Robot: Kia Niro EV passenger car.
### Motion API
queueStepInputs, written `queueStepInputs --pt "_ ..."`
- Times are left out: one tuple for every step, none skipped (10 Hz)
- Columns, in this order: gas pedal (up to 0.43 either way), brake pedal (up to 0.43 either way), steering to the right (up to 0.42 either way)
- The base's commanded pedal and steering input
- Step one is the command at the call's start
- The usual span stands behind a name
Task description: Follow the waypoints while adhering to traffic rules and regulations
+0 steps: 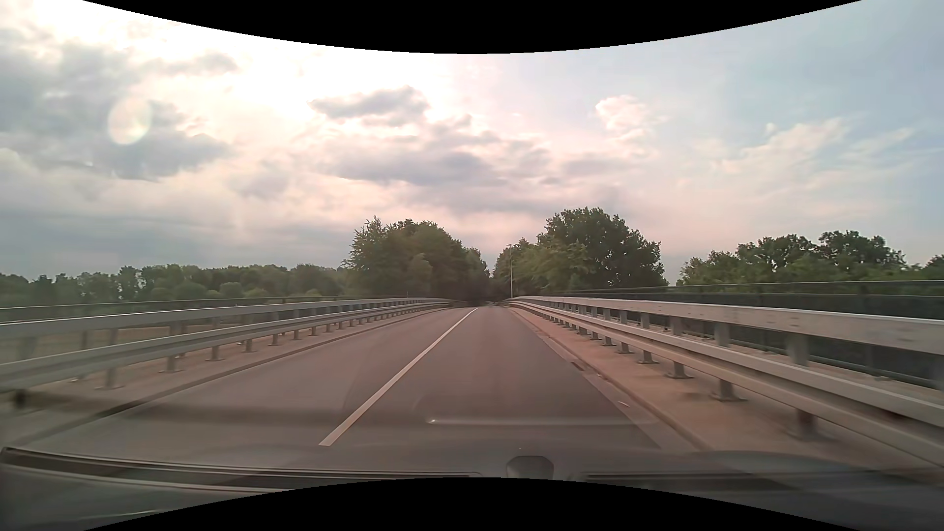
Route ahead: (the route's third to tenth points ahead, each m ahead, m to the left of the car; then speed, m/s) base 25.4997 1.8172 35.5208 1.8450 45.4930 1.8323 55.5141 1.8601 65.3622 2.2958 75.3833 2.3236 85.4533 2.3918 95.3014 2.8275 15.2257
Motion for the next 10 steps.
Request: queueStepInputs --pt "0.177 0.0 -0.003" --pt "0.189 0.0 -0.003" --pt "0.197 0.0 -0.003" --pt "0.197 0.0 -0.003" --pt "0.197 0.0 -0.004" --pt "0.209 0.0 -0.004" --pt "0.22 0.0 -0.005" --pt "0.22 0.0 -0.004" --pt "0.228 0.0 -0.005" --pt "0.228 0.0 -0.004"
